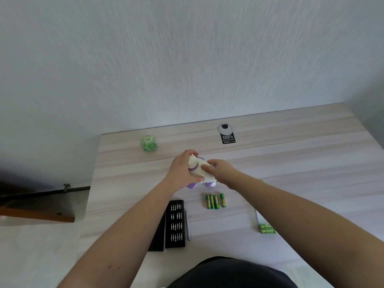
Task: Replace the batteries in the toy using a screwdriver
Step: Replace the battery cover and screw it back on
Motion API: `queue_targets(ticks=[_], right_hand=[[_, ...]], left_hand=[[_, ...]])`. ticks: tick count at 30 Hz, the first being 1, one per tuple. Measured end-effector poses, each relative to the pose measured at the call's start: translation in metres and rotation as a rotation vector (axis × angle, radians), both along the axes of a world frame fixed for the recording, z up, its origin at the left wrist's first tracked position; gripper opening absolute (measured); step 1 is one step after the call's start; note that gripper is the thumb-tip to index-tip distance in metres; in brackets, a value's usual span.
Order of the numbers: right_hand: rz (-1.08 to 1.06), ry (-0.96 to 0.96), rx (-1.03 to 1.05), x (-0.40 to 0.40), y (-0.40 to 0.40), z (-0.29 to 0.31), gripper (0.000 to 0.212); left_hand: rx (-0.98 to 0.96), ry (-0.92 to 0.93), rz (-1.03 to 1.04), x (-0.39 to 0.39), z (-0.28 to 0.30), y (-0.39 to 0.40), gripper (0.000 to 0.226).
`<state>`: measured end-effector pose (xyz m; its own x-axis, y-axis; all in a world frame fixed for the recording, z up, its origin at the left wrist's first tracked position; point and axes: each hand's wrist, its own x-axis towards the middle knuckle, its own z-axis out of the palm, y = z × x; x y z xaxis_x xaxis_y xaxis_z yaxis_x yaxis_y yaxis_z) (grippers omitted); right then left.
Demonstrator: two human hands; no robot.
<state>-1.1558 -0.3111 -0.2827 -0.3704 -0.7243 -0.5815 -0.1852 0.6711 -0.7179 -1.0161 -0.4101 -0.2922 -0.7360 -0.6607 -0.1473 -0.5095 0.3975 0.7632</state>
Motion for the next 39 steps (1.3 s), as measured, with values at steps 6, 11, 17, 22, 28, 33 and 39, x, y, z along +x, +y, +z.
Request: queue_targets(ticks=[6,11,17,22,28,33,39], right_hand=[[0.013,0.079,-0.028,0.014,0.001,0.002,0.036],[-0.066,-0.021,-0.077,0.014,0.008,-0.001,0.034],[-0.063,-0.044,-0.035,0.006,0.006,0.000,0.039],[-0.017,0.055,-0.024,0.009,0.003,0.001,0.038],[-0.019,0.083,-0.005,0.014,0.002,-0.002,0.045],[-0.066,0.019,-0.014,0.010,0.003,-0.006,0.044],[-0.081,0.031,-0.117,0.019,0.013,-0.008,0.035]], left_hand=[[-0.015,0.015,0.005,0.001,-0.003,0.002,0.072],[-0.015,0.017,-0.003,0.001,-0.005,0.001,0.072],[-0.032,0.012,0.005,0.002,-0.005,0.001,0.072],[-0.045,0.012,0.007,0.003,-0.007,0.001,0.072],[-0.067,0.000,0.007,0.002,-0.010,0.001,0.073],[-0.068,0.015,0.012,0.002,-0.010,0.000,0.073],[-0.074,0.012,-0.005,0.003,-0.009,-0.001,0.073]])
